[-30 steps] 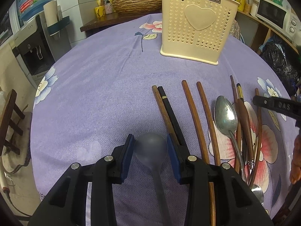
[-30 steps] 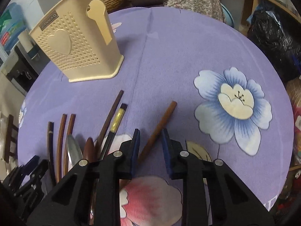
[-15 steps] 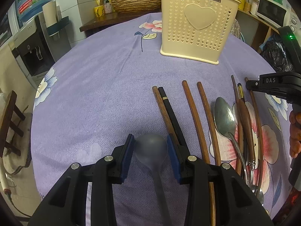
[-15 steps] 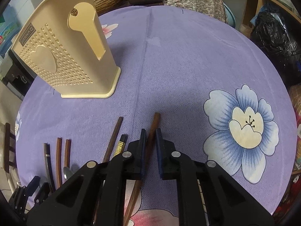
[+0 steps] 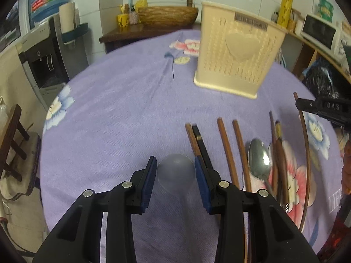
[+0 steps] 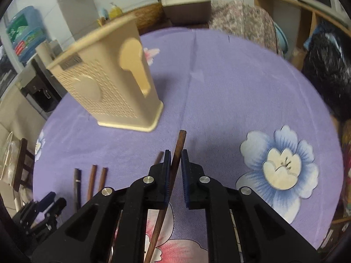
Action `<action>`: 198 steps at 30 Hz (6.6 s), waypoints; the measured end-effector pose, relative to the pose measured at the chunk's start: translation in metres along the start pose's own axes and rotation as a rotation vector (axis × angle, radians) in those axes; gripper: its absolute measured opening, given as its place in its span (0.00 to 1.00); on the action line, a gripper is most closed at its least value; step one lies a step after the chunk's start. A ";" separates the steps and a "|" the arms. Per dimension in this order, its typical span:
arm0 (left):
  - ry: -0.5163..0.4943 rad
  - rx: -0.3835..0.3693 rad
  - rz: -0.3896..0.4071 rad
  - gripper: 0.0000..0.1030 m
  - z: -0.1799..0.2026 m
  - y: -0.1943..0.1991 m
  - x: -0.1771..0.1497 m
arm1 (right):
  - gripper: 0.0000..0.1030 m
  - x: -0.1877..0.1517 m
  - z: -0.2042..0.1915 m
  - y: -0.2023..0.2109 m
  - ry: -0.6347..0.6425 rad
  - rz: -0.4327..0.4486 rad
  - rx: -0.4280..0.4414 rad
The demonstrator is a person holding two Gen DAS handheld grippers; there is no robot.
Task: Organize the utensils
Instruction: 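Grasp one brown chopstick with the right tool and lift while the left tool lifts the grey spoon, then lower the chopstick and grey spoon into the cream holder and open both tools, then withdraw both tools from the holder back toward the remaining utensils, then move the left tool to the brown chopsticks while the right tool approaches the wooden-handled spoon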
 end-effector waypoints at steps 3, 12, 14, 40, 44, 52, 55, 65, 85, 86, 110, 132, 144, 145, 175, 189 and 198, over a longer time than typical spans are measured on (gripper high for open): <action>0.004 0.014 0.057 0.35 -0.005 0.015 0.016 | 0.08 0.015 -0.009 0.033 0.048 0.076 0.021; 0.047 0.034 0.206 0.35 -0.017 0.053 0.062 | 0.08 0.042 -0.023 0.110 0.137 0.253 0.047; 0.052 0.040 0.226 0.35 -0.020 0.058 0.068 | 0.08 0.046 -0.021 0.124 0.133 0.288 0.055; 0.060 -0.019 0.419 0.35 -0.009 0.126 0.190 | 0.08 0.145 -0.054 0.215 0.169 0.506 0.162; 0.049 -0.024 0.462 0.35 0.007 0.134 0.236 | 0.08 0.194 -0.068 0.235 0.124 0.606 0.190; 0.026 0.029 0.465 0.35 0.037 0.091 0.276 | 0.08 0.229 -0.084 0.185 0.120 0.622 0.122; -0.002 0.039 0.435 0.35 0.045 0.068 0.268 | 0.08 0.220 -0.082 0.150 0.114 0.571 0.108; -0.057 0.047 0.297 0.35 0.050 0.008 0.221 | 0.08 0.184 -0.065 0.080 0.092 0.412 0.126; -0.050 0.000 0.346 0.74 0.049 0.032 0.195 | 0.72 0.161 -0.051 0.081 0.081 0.439 0.078; -0.042 0.000 0.357 0.80 0.047 0.036 0.191 | 0.76 0.157 -0.049 0.083 0.078 0.444 0.069; 0.078 0.134 0.222 0.95 -0.030 0.050 0.001 | 0.94 -0.060 -0.018 0.096 0.163 0.297 -0.050; 0.064 0.055 0.082 0.78 -0.008 0.031 -0.072 | 0.94 -0.126 -0.011 0.075 0.155 0.191 -0.078; -0.049 0.067 0.042 0.75 0.030 0.013 -0.063 | 0.94 -0.125 -0.014 0.075 0.158 0.180 -0.076; -0.051 0.067 0.039 0.75 0.031 0.012 -0.063 | 0.94 -0.124 -0.014 0.074 0.161 0.179 -0.078; 0.028 0.151 -0.011 0.74 -0.021 -0.007 -0.045 | 0.94 -0.123 -0.019 0.058 0.179 0.122 -0.109; 0.094 0.091 0.020 0.72 -0.026 0.002 -0.038 | 0.57 -0.111 -0.048 0.012 0.125 0.004 -0.042; 0.111 0.106 -0.001 0.72 -0.036 -0.004 -0.041 | 0.18 -0.107 -0.059 -0.002 0.140 -0.030 -0.032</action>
Point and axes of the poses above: each gripper's, at about its wrist camera, not at the fingertips, and y roughly against the way its jaws point, z to its right, x to its top, the point moved 8 cm from there along -y, roughly the way its jaws point, and after that the axes turned 3 degrees about x, right-handed, at the moved point
